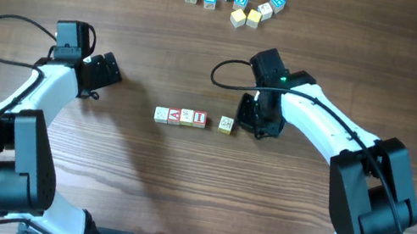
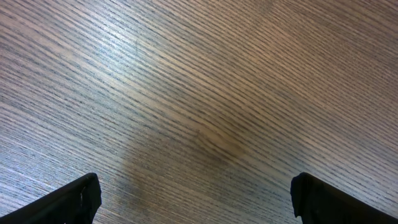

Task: Form a horizontal line
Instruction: 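Slide the tree block left against the I block at row end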

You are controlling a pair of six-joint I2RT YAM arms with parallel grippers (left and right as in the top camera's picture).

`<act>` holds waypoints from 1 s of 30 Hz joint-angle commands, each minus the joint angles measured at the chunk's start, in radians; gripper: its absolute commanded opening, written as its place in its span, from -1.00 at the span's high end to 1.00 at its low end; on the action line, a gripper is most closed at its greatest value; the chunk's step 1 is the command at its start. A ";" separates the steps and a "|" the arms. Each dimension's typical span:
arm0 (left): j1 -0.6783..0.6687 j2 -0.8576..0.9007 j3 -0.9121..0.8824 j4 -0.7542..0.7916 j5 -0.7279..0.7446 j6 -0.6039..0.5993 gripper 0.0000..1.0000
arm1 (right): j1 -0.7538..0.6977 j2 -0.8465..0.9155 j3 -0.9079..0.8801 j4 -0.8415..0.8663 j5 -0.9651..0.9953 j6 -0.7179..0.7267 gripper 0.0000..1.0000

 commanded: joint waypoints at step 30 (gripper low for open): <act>0.003 0.000 0.003 0.002 0.005 -0.002 -1.00 | 0.090 0.017 -0.005 0.092 -0.109 0.086 0.92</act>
